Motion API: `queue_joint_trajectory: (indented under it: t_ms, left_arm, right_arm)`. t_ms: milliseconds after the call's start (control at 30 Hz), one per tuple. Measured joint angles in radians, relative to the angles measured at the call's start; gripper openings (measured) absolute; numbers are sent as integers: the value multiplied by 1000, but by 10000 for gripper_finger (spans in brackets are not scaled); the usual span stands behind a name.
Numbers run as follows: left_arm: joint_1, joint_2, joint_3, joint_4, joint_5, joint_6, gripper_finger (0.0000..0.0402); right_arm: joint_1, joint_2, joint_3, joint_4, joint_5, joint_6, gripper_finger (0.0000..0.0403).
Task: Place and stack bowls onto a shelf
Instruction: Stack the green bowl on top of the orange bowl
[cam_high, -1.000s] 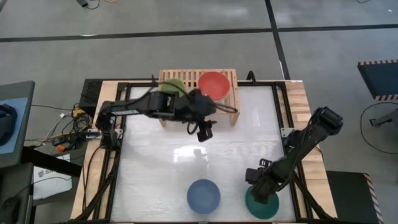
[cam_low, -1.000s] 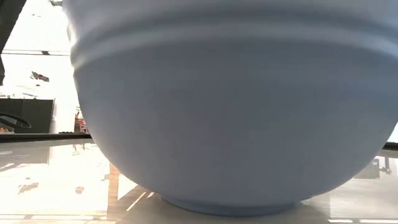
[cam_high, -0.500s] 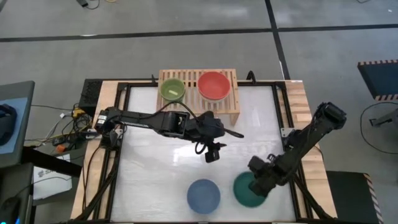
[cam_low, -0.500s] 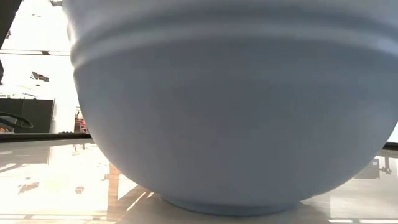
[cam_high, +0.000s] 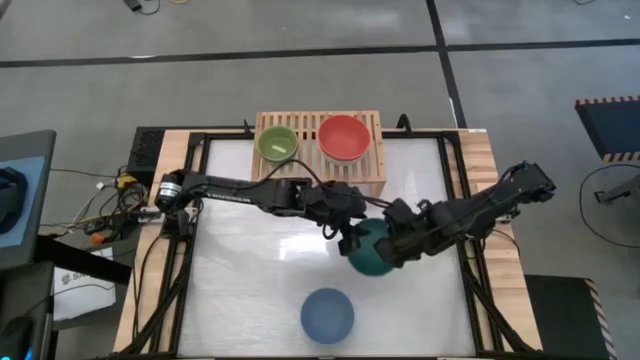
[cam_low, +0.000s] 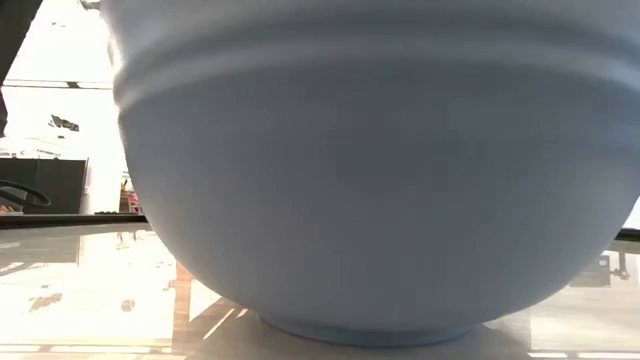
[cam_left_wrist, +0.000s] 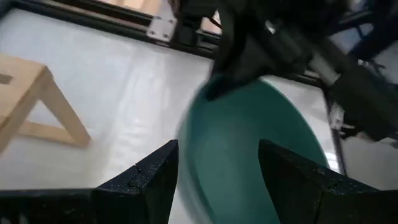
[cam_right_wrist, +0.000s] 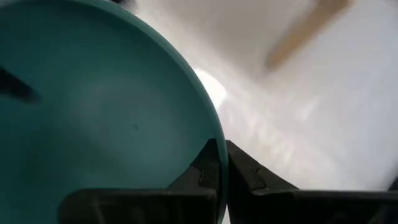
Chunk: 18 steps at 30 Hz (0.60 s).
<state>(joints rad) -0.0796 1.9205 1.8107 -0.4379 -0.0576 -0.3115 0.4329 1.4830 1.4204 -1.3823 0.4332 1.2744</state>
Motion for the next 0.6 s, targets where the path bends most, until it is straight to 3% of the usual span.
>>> queue_joint_trajectory:
  t_ms: [133, 267, 367, 533, 600]
  left_arm:
    - [6, -2, -1, -34, 5, 3, 206]
    - [7, -3, -2, -60, -45, -7, 194]
    - [13, -3, -2, -65, -80, -12, 150]
    - [29, -2, -2, -62, -106, -18, 28]
    - [37, 1, -4, -64, -103, -14, 13]
  right_arm:
    - [-4, 0, 69, -9, 105, -103, 25]
    - [-18, 1, 103, -34, 119, -155, 30]
    - [-29, 1, 106, -51, 119, -162, 29]
    - [-30, 1, 109, -45, 100, -161, 42]
    - [-30, 1, 110, -38, 93, -159, 59]
